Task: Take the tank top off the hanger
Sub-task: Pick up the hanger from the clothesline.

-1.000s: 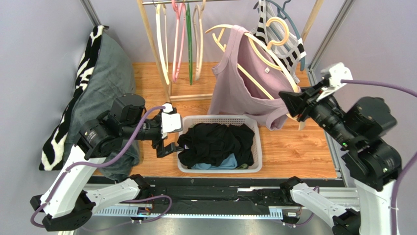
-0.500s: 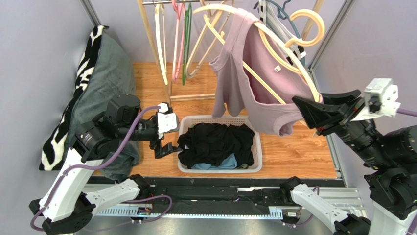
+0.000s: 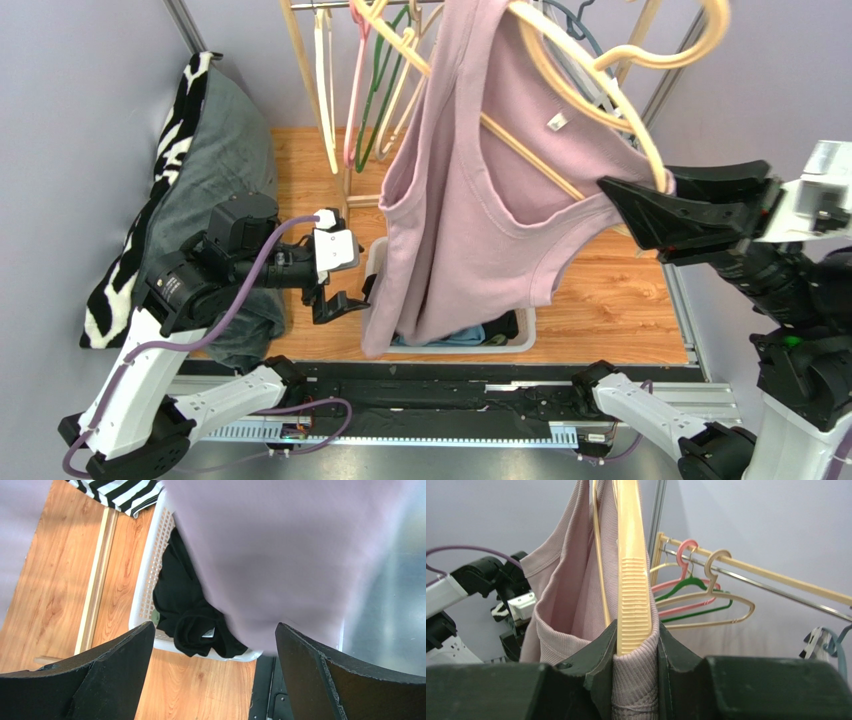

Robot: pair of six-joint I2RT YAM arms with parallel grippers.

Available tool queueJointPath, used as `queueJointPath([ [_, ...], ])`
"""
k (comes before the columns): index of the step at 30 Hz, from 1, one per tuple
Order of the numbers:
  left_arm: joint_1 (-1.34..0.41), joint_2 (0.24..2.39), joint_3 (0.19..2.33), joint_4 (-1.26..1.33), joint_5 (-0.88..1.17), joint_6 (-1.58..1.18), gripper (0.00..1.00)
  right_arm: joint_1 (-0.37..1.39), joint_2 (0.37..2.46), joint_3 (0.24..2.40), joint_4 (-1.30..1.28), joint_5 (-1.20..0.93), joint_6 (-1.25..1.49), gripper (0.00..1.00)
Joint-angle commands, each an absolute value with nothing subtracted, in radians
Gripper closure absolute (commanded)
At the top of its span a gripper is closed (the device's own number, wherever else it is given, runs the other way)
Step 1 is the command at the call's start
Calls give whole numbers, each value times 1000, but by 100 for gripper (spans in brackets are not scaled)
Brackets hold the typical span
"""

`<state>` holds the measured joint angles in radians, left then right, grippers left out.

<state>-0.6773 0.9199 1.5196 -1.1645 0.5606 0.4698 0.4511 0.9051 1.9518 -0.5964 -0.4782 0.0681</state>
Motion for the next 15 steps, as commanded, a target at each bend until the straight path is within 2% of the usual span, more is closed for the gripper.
queueJointPath([
  [1, -667, 911, 1548, -1160, 591, 456, 1, 456, 875, 1856, -626, -431, 3, 100],
  [6, -667, 919, 1555, -1158, 594, 454, 1, 456, 867, 1842, -597, -411, -40, 100],
  [15, -646, 923, 1571, -1160, 626, 445, 1, 454, 911, 1996, -526, -406, -35, 100],
])
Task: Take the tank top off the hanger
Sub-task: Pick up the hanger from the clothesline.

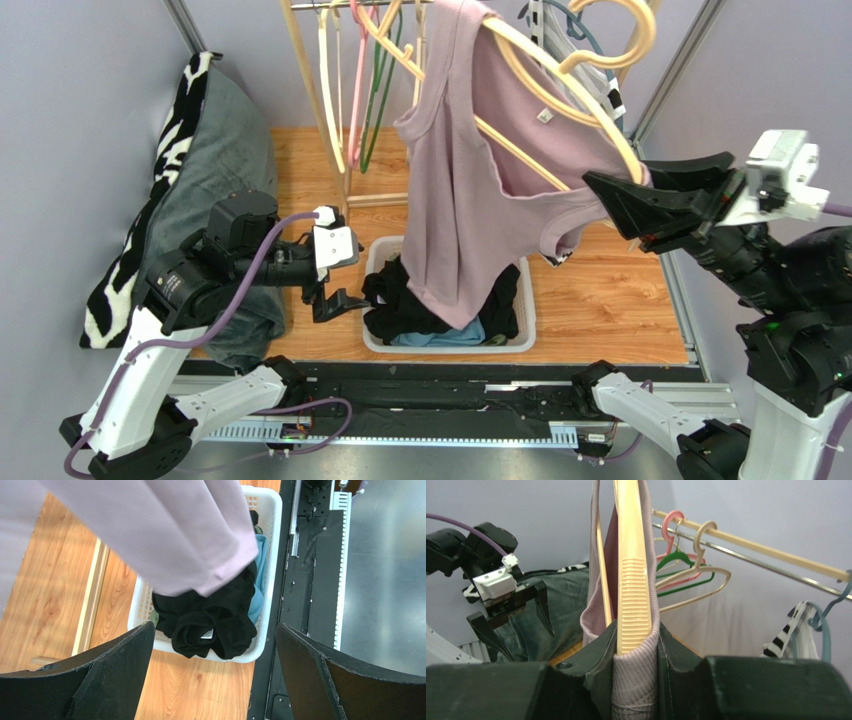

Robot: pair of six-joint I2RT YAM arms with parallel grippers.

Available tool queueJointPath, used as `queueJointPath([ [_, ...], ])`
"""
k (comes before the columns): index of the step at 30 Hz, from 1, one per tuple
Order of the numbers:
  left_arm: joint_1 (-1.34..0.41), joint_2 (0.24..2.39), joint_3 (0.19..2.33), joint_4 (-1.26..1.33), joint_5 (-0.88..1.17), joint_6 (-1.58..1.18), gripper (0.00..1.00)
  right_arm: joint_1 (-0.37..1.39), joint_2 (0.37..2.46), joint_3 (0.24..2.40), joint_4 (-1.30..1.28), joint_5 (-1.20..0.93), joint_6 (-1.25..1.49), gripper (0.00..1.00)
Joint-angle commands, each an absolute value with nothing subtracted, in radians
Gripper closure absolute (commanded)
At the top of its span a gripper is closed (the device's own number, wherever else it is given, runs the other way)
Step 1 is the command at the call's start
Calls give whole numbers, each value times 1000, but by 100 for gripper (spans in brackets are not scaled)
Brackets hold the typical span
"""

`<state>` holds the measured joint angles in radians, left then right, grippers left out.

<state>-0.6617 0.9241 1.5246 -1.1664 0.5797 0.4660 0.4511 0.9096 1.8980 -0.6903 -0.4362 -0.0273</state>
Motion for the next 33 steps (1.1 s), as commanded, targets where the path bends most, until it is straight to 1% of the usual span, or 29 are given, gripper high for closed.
queueJointPath([
  [1, -644, 923, 1571, -1160, 630, 443, 1, 456, 916, 2003, -550, -417, -37, 100],
  [6, -632, 913, 1566, -1166, 644, 445, 1, 456, 887, 1906, -607, -460, -67, 100],
  [10, -627, 908, 1560, -1167, 624, 446, 1, 456, 856, 1827, -667, -584, -57, 100],
  [12, -626, 905, 1562, -1169, 620, 456, 1, 456, 836, 1780, -676, -609, -60, 100],
  [15, -626, 904, 1577, -1175, 620, 465, 1, 454, 782, 1660, -678, -681, -98, 100],
  [16, -626, 905, 1583, -1178, 620, 468, 1, 456, 770, 1587, -678, -705, -141, 100],
  [21, -626, 902, 1623, -1244, 656, 540, 1, 456, 726, 1459, -751, -680, -279, 100],
  [25, -624, 902, 1623, -1256, 661, 551, 1, 456, 742, 1424, -843, -664, -337, 100],
  [33, -611, 920, 1690, -1275, 649, 575, 1, 457, 733, 1373, -911, -678, -462, 100],
])
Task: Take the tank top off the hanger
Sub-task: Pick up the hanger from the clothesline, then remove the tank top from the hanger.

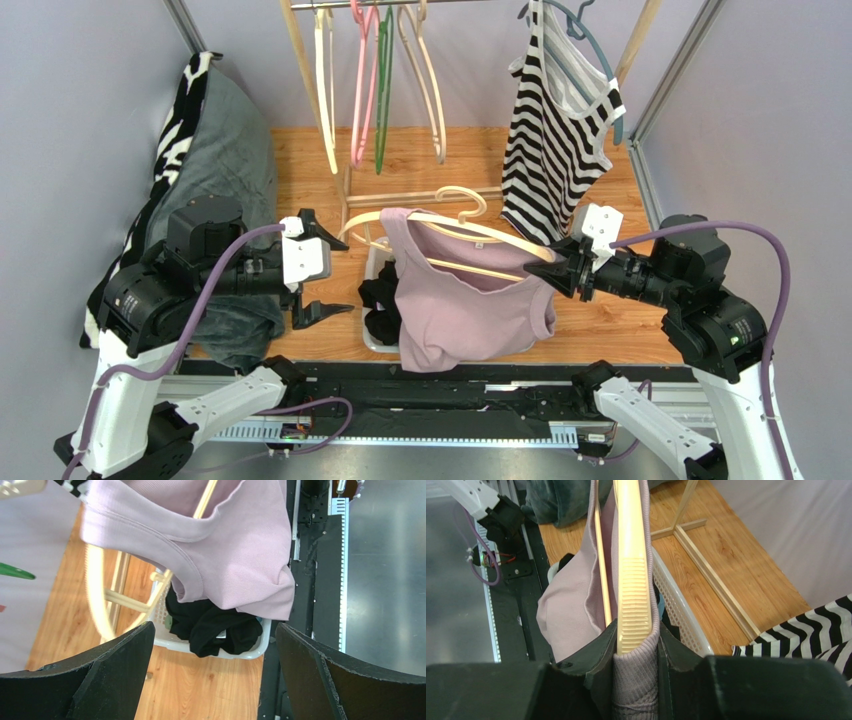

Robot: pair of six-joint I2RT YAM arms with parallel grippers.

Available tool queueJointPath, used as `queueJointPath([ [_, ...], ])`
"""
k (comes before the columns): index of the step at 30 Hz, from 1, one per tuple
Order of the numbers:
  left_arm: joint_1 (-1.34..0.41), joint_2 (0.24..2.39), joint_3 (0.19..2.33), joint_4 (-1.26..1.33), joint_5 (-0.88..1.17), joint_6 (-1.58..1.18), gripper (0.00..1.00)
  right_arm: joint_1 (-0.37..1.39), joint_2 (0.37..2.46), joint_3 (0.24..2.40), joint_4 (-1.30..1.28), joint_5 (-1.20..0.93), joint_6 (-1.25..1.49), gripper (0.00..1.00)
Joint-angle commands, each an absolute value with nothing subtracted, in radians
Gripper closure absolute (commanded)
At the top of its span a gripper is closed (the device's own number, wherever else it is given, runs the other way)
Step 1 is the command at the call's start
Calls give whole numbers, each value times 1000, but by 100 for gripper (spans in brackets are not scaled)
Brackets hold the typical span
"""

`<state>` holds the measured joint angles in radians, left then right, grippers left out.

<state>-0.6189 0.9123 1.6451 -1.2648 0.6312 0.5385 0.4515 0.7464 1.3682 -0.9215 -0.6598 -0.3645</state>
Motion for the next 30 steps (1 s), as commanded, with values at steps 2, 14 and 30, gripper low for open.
queueJointPath([
  [2, -611, 934, 1692, -1275, 647, 586, 1, 457, 736, 1377, -926, -678, -491, 100],
  [14, -611, 1106, 1850, -1244, 712, 578, 1, 483, 776, 1413, -910, -730, -598, 100],
  [30, -612, 1172, 1824, -1255, 824, 584, 16, 609, 874, 1474, -894, -663, -620, 100],
])
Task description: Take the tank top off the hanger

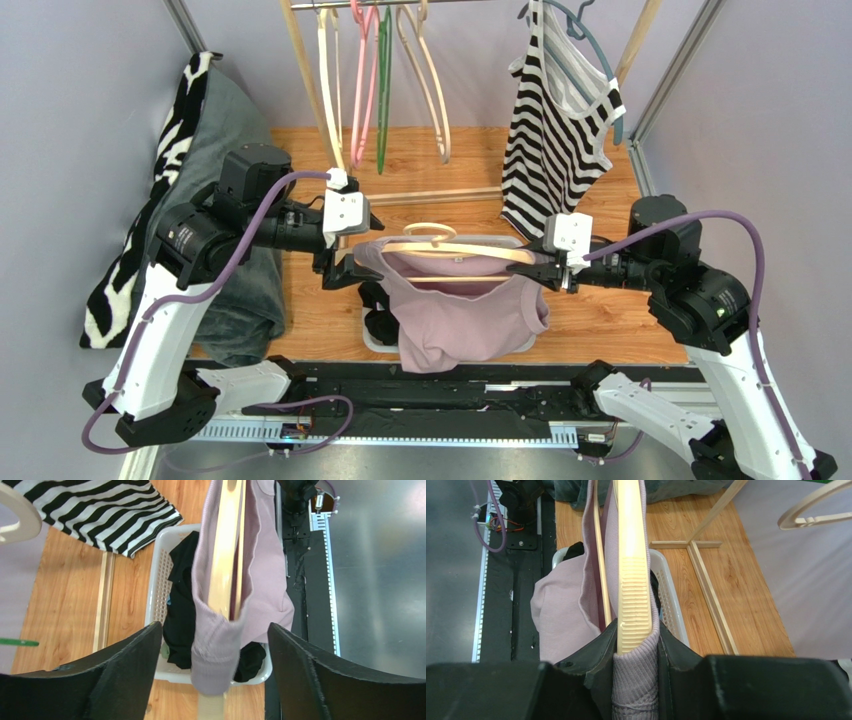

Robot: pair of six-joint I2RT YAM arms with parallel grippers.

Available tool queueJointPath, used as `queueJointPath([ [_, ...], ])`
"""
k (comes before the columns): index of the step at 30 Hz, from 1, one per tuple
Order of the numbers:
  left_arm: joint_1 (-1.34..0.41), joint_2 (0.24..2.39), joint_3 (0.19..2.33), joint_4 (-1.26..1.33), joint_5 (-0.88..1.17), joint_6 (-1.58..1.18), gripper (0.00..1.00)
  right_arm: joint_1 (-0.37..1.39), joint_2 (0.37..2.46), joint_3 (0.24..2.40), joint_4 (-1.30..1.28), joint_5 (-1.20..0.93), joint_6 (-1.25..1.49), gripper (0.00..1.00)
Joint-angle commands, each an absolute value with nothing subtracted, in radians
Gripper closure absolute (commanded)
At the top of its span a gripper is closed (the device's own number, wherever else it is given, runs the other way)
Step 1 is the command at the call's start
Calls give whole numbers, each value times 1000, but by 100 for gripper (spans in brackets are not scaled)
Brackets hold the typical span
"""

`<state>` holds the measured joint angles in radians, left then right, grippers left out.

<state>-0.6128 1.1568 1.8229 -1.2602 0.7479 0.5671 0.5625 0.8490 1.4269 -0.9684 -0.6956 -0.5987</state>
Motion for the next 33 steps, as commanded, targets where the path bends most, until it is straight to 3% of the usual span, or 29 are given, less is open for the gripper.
queueJointPath([
  [1, -612, 1175, 1827, -1259, 830, 586, 23, 623, 880, 1476, -887, -647, -620, 100],
  [3, -611, 1187, 1841, -1275, 851, 591, 67, 659, 891, 1474, -859, -608, -623, 100],
  [5, -614, 1192, 1841, -1276, 854, 589, 98, 686, 900, 1477, -845, -586, -627, 100],
  [10, -615, 1184, 1830, -1281, 841, 591, 99, 706, 930, 1497, -795, -538, -632, 100],
  [11, -615, 1184, 1832, -1281, 841, 591, 86, 707, 933, 1496, -776, -531, -623, 100],
  [14, -620, 1195, 1842, -1279, 847, 581, 67, 712, 945, 1491, -658, -506, -589, 100],
  [16, -623, 1201, 1855, -1279, 851, 578, 74, 715, 957, 1493, -579, -508, -551, 100],
  [17, -623, 1210, 1861, -1279, 854, 578, 89, 715, 965, 1497, -566, -512, -545, 100],
  [18, -623, 1213, 1864, -1279, 856, 575, 93, 716, 974, 1512, -555, -532, -534, 100],
  [21, -629, 1229, 1882, -1278, 868, 571, 90, 739, 1023, 1534, -554, -538, -520, 100],
  [23, -629, 1230, 1884, -1276, 861, 565, 100, 747, 1028, 1536, -560, -522, -519, 100],
  [26, -629, 1220, 1867, -1270, 853, 566, 100, 752, 1003, 1494, -528, -499, -517, 100],
  [27, -629, 1216, 1865, -1269, 851, 563, 100, 752, 997, 1485, -520, -485, -512, 97],
  [28, -627, 1215, 1867, -1266, 833, 558, 100, 752, 986, 1465, -512, -465, -508, 80],
  [30, -627, 1210, 1873, -1243, 804, 532, 100, 752, 956, 1450, -514, -372, -509, 66],
  [31, -627, 1200, 1878, -1236, 763, 528, 100, 752, 942, 1437, -515, -329, -503, 43],
  [33, -627, 1186, 1879, -1210, 717, 514, 100, 752, 896, 1424, -522, -203, -499, 28],
])
